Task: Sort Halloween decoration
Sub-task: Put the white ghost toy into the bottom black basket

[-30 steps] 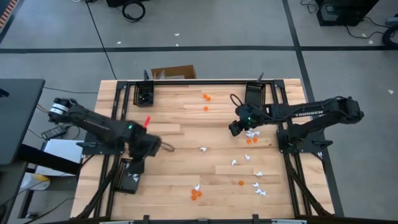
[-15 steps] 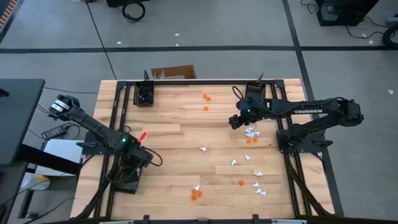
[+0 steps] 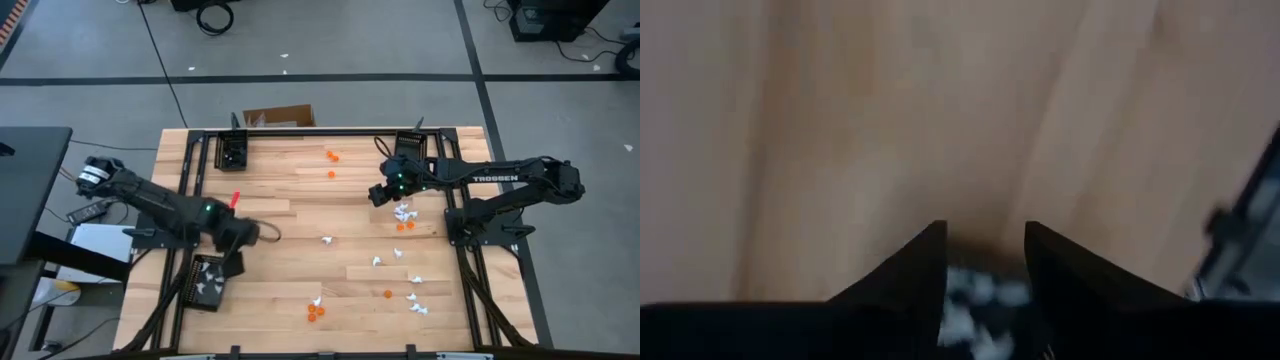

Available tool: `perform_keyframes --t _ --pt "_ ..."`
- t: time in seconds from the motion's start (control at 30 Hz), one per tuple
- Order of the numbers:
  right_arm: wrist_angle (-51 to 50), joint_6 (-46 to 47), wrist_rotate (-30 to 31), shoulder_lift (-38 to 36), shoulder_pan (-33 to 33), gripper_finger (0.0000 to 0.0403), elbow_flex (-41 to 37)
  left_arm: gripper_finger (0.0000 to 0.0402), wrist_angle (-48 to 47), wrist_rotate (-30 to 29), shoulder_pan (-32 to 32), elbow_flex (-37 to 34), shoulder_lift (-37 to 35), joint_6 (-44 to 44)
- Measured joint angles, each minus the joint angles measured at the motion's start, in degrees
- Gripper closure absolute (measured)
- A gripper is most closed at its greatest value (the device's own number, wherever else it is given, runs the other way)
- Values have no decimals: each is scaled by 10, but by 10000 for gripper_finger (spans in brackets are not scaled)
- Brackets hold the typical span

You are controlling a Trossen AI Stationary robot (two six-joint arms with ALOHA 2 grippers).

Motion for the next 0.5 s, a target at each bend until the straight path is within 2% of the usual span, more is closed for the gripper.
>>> perform_keyframes --t 0.1,0.27,0.37,0.5 --pt "-1 5 -8 0 5 241 0 258 59 -11 59 0 0 49" --pt "-12 20 -8 0 24 240 0 258 209 -27 140 0 10 83" --pt "-33 20 1 0 40 240 0 258 307 -28 164 0 38 149" --pt "-68 22 12 0 64 240 0 258 411 -44 175 0 110 223"
